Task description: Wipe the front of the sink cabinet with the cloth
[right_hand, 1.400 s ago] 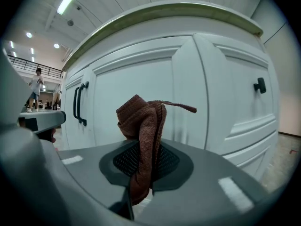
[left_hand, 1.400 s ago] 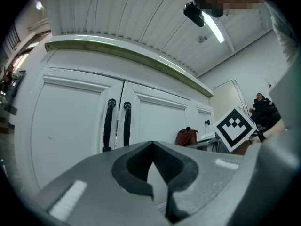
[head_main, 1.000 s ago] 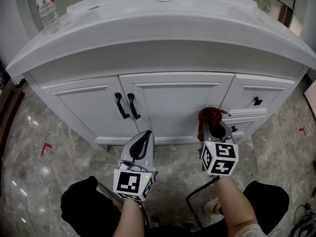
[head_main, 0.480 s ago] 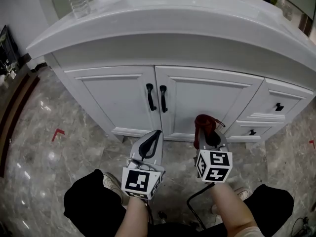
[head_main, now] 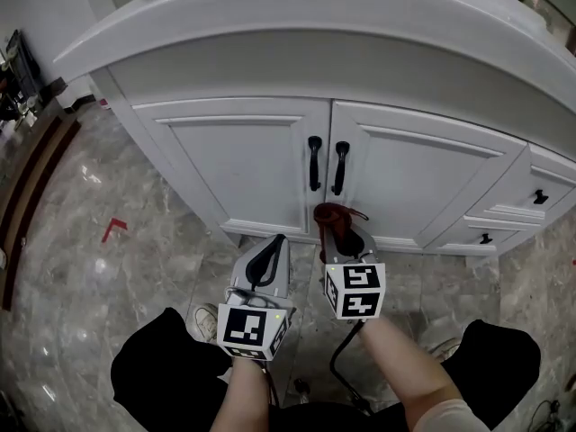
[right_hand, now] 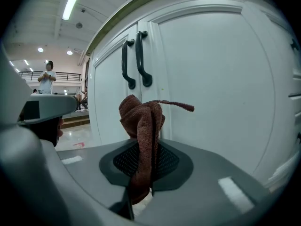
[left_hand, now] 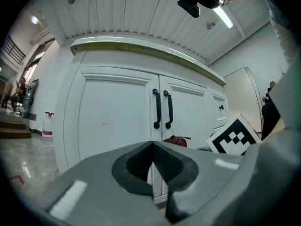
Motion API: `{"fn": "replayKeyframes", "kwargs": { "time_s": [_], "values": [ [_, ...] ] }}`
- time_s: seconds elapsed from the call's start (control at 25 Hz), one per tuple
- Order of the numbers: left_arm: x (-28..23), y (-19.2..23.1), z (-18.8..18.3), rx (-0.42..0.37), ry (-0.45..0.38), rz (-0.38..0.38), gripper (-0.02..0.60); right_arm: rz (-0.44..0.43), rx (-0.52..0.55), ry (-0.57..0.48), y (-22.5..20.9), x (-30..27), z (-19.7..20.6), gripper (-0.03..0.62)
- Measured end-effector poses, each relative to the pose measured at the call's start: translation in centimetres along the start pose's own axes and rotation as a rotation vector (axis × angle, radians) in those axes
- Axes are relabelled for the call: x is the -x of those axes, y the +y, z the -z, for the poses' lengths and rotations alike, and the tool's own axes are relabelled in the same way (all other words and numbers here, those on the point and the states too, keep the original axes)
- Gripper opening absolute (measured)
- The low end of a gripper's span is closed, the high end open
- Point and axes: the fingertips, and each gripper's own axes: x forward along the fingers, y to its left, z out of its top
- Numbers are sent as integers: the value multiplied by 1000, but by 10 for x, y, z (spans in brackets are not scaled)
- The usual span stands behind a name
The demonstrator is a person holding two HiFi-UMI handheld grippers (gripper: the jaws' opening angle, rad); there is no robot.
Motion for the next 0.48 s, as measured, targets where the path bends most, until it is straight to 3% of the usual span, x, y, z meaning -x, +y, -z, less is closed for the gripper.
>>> {"fn": "replayKeyframes", "kwargs": {
  "time_s": [0.2, 0.48],
  "values": [
    [-3, 5, -1, 33, -19, 1, 0, 11, -12, 3, -3, -8, 3, 86],
    [-18, -27, -1, 3, -11, 74, 0, 40, 5, 2, -25, 7, -2, 86]
  ]
}}
